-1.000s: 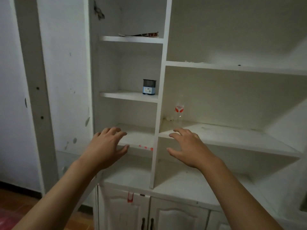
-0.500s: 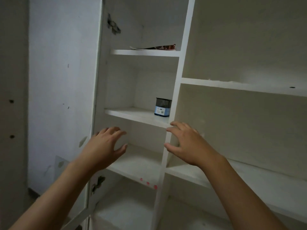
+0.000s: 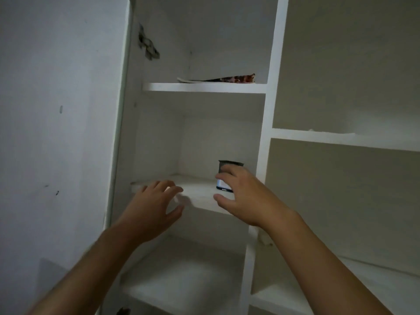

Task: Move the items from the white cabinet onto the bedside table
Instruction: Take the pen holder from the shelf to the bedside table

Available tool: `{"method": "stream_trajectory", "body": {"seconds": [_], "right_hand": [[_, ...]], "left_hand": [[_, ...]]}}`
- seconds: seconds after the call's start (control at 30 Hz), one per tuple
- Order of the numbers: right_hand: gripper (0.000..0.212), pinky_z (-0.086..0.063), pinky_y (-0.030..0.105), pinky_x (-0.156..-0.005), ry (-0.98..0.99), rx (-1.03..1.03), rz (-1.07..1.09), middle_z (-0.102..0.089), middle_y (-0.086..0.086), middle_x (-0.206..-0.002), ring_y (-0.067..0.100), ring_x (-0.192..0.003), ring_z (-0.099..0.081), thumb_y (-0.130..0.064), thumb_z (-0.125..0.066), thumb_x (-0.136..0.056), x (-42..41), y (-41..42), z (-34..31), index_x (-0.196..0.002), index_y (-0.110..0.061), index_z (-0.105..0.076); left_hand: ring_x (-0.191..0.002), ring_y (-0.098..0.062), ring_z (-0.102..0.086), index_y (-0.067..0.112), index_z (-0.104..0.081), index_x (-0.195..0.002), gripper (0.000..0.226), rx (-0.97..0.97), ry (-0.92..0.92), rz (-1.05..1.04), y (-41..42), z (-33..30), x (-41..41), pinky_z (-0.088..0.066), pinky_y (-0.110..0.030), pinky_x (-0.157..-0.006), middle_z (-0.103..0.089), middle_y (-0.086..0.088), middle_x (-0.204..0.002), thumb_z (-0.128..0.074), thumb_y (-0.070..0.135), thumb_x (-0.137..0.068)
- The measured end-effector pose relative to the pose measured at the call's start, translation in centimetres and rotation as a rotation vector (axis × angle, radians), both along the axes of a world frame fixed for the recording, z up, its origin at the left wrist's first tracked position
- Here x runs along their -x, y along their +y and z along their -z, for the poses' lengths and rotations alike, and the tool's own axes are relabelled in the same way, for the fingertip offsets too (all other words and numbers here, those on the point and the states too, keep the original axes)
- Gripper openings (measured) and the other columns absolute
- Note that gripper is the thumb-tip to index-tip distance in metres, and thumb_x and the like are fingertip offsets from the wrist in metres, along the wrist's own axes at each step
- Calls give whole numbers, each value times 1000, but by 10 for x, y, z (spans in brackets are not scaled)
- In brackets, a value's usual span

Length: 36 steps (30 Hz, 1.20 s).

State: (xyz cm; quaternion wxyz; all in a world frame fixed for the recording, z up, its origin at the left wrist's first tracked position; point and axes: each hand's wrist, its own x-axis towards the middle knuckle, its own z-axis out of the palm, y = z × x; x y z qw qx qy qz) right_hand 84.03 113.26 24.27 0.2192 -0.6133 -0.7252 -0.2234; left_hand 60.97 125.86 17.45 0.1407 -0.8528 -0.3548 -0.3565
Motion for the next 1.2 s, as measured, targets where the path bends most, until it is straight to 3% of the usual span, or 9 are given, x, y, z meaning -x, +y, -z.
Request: {"method": "stream_trajectory", "body": {"seconds": [0.3, 0.5, 0.73, 0.97, 1.1, 1.2], "right_hand": [[61, -22, 44, -124, -56, 25, 223, -26, 1, -167, 21, -153, -23, -47, -52, -101, 3, 77, -35, -156, -23, -41], [62, -30, 50, -119, -98, 73, 390, -30, 4, -165, 27, -148, -31, -52, -50, -100, -9, 121, -46, -154, -22, -43], [63, -37, 52, -110, -102, 184, 557, -43, 11, -152, 34, -136, -43, -51, -52, -97, -16, 171, -67, -151, -18, -46], [61, -47, 47, -101, 32, 279, 643, -50, 12, -141, 34, -125, -51, -53, -53, -95, -33, 198, -67, -145, -18, -49], [47, -44, 32, -79, 92, 276, 604, -61, 11, -128, 29, -105, -59, -41, -57, -96, -34, 197, -67, -132, -11, -56], [49, -52, 37, -87, 93, 247, 593, -62, 12, -127, 29, -109, -59, -43, -59, -92, -29, 190, -66, -132, -15, -57]], "left_hand": [[-126, -11, -45, 35, -51, -140, 72, 22, 8, 141, 79, -29, -35, -39, -36, -104, -50, 9, -142, -16, 72, -90], [-115, -5, -48, 38, -57, -132, 53, -3, -135, 198, 100, -16, -50, -41, -30, -84, -54, 15, -133, -27, 66, -97], [-107, -5, -51, 38, -66, -119, 57, -76, -181, 188, 104, -11, -53, -33, -28, -76, -60, 18, -121, -24, 68, -94], [-103, -1, -50, 39, -67, -117, 60, -51, -197, 193, 105, -11, -52, -37, -26, -79, -60, 21, -115, -21, 71, -94], [-102, -1, -50, 38, -68, -115, 58, -58, -215, 199, 105, -12, -51, -33, -26, -76, -62, 21, -113, -24, 70, -94], [-101, -2, -50, 37, -68, -115, 59, -50, -218, 206, 104, -12, -51, -37, -26, -77, -63, 19, -114, -23, 69, -94]]}}
